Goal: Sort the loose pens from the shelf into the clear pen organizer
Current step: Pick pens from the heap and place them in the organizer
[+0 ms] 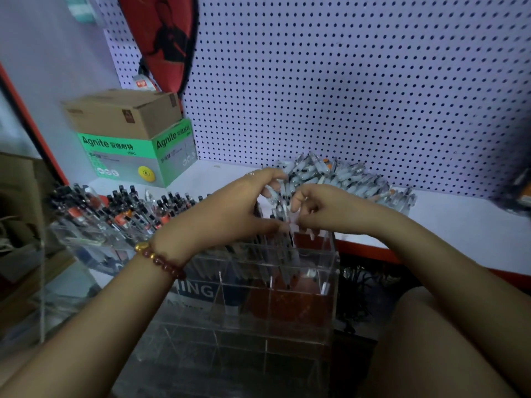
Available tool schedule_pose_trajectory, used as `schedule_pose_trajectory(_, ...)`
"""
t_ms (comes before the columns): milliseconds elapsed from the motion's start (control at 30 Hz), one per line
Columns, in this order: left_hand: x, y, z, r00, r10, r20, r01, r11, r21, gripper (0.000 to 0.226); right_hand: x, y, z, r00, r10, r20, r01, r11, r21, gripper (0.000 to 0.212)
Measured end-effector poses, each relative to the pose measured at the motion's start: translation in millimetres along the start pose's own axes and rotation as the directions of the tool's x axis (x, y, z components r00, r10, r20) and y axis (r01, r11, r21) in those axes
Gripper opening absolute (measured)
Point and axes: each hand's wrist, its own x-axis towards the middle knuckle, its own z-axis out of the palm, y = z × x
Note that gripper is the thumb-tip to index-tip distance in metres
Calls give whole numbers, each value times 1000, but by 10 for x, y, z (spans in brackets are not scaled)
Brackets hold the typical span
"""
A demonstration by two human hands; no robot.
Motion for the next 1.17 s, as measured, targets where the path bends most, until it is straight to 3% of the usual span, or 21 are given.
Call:
schedule_pose_trajectory(133, -13, -75, -197, 996, 1, -90, -12, 992, -127, 59, 44, -45, -270, 988, 20, -154, -9, 998, 68, 14)
schedule_pose_trajectory(233, 13, -200, -307, 986, -16, -167, -7, 991, -132, 30, 227, -117, -423, 972, -6, -237, 17, 999, 47, 14)
schedule_pose_trajectory(300, 35, -272, -340, 980, -21, -197, -6, 991, -137, 20, 417, -149, -487, 977, -10, -211, 13, 1000, 13, 15)
schedule_pose_trajectory(467, 112, -374, -349, 975, -41, -220, 7, 988, -154, 19, 1143, 130, -561, 984, 41, -173, -85, 963, -255, 23)
schedule_pose_trajectory(567, 156, -426, -331, 973, -46, -225, 10, 987, -160, 16, 1520, 343, -524, 991, 81, -108, -120, 895, -430, 39)
schedule_pose_trajectory(733, 230, -510, -304, 967, -49, -251, 8, 987, -161, 16, 1906, 444, -425, 990, 136, -29, -124, 771, -625, 43)
schedule_pose_trajectory(833, 256, -555, -301, 963, -56, -264, 12, 986, -165, 16, 1974, 445, -373, 984, 181, 0, -144, 786, -601, 24)
schedule_pose_trajectory(900, 267, -574, -302, 960, -65, -272, 20, 986, -166, 16, 1986, 420, -370, 987, 151, -48, -152, 810, -567, 30)
schedule_pose_trajectory(1000, 283, -587, -299, 955, -75, -288, 27, 986, -166, 16, 1932, 390, -382, 995, 75, -66, -99, 848, -521, 17)
schedule_pose_trajectory(1167, 287, -625, -290, 944, -93, -318, 38, 984, -176, 14, 1747, 334, -422, 974, -118, -194, 33, 918, -395, 18)
